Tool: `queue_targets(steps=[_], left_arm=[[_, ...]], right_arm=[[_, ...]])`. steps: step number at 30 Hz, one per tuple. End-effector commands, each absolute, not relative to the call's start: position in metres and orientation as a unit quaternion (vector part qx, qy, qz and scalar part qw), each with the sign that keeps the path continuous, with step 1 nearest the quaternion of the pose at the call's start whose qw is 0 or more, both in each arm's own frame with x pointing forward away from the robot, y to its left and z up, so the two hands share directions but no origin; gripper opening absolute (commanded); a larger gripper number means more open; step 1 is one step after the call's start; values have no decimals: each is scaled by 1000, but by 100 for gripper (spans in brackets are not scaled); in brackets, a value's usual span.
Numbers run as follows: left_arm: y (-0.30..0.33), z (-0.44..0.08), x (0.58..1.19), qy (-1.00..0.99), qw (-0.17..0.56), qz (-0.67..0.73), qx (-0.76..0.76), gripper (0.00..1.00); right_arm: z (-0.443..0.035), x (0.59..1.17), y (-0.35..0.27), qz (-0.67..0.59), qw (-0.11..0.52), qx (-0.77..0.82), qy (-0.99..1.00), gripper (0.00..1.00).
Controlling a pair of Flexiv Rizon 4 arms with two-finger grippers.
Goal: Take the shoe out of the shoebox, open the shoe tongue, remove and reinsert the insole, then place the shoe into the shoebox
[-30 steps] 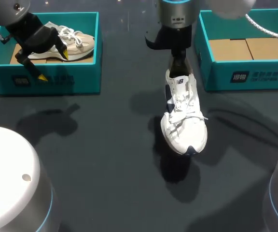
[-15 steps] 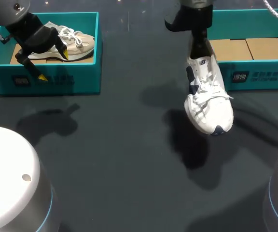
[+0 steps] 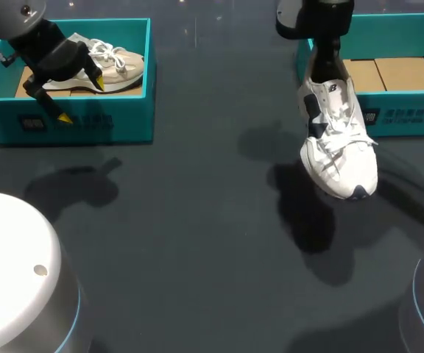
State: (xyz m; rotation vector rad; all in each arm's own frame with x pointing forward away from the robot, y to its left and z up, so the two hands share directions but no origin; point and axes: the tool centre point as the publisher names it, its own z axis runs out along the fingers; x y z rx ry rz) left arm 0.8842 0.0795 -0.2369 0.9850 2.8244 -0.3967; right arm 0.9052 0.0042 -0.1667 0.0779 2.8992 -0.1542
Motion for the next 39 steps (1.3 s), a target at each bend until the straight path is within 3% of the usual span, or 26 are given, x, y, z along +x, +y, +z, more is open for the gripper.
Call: queue_targets(steps=[1,9,11,26,39], left_arm=[[80,-237,884,934,62,-130,326,100],[80,-237,884,934,62,-130,326,100],[80,-237,884,934,62,-130,326,100],[80,-237,884,934,62,-130,326,100],[80,-237,884,934,62,-130,326,100]], right_arm=[[-158,916,-7,-65,120,30,990,0],[-131,952,-57,-83,160,6,984,0],[-128,959,-68,-40,194,-10,980,0],[-125,961,-70,-43,193,-10,980,0],[-77,1019,-148,-96,225,-59,968,0]])
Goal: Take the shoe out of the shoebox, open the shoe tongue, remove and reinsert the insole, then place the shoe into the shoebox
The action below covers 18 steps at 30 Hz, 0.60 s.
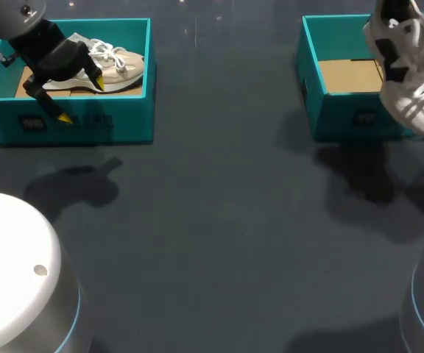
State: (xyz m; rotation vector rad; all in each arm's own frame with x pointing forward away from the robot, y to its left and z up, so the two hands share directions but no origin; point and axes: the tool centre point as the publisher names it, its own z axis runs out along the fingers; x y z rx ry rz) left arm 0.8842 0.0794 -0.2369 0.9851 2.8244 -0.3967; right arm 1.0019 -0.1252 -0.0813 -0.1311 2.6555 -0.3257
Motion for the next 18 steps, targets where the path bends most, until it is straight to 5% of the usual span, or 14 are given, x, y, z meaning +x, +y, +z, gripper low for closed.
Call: queue_targets(steps=[1,18], left_arm=[[80,-237,884,934,62,-130,326,100],[80,-237,884,934,62,-130,326,100]], right_arm=[[-77,1019,-148,-96,225,-59,968,0],[-72,1038,-164,-92,223,-57,969,0]])
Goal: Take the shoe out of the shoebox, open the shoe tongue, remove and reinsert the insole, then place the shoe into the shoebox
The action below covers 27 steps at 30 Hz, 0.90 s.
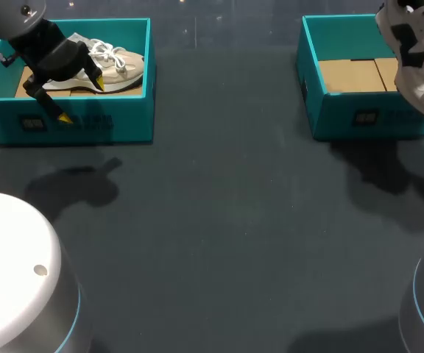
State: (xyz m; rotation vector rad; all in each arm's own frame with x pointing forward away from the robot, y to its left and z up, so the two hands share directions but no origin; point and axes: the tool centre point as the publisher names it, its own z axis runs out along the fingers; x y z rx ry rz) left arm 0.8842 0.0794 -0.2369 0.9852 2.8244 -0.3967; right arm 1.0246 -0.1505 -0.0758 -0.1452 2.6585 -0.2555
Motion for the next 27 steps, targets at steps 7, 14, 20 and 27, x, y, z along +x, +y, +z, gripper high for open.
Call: queue_targets(steps=[7,14,20,27], left_arm=[[80,-237,884,934,62,-130,326,100],[80,-237,884,934,62,-130,326,100],[80,-237,884,934,62,-130,326,100],[80,-237,884,934,62,-130,326,100]], right_arm=[[-69,1070,-188,-95,206,-84,970,0],[-70,1103,-212,-82,211,-96,969,0],[-73,1119,-230,-76,211,-93,970,0],[-73,1119,-230,-76,211,-93,970,0]])
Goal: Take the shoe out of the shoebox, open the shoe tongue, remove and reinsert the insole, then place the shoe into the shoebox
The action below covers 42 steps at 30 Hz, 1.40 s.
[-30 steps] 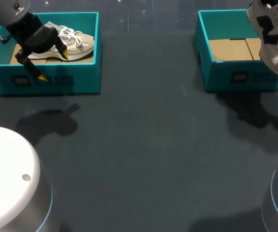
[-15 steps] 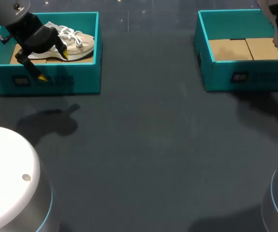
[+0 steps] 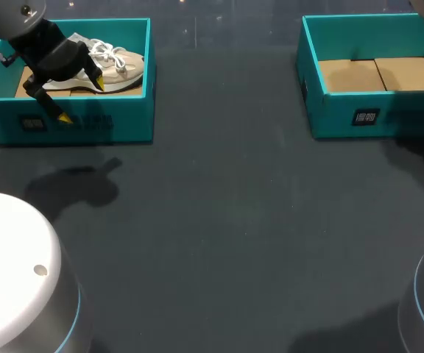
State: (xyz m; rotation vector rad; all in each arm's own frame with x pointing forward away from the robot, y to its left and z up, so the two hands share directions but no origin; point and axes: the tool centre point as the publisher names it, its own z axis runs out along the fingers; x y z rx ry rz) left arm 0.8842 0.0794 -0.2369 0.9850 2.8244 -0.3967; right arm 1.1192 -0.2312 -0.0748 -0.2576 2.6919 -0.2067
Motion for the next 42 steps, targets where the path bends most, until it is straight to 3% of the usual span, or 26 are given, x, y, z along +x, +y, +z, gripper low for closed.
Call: queue_targets(steps=[1,14,24,42], left_arm=[[80,-237,884,934,62,-130,326,100],[80,-237,884,934,62,-130,326,100],[80,-237,884,934,62,-130,326,100],[80,-237,884,934,62,-130,326,100]], right_arm=[[-73,1119,-230,-76,211,-93,970,0],[-88,1173,-235,-77,214,-121,966,0],[-97,1183,-246,-61,212,-118,968,0],[-123,1120,-268,-106,214,262,935,0]])
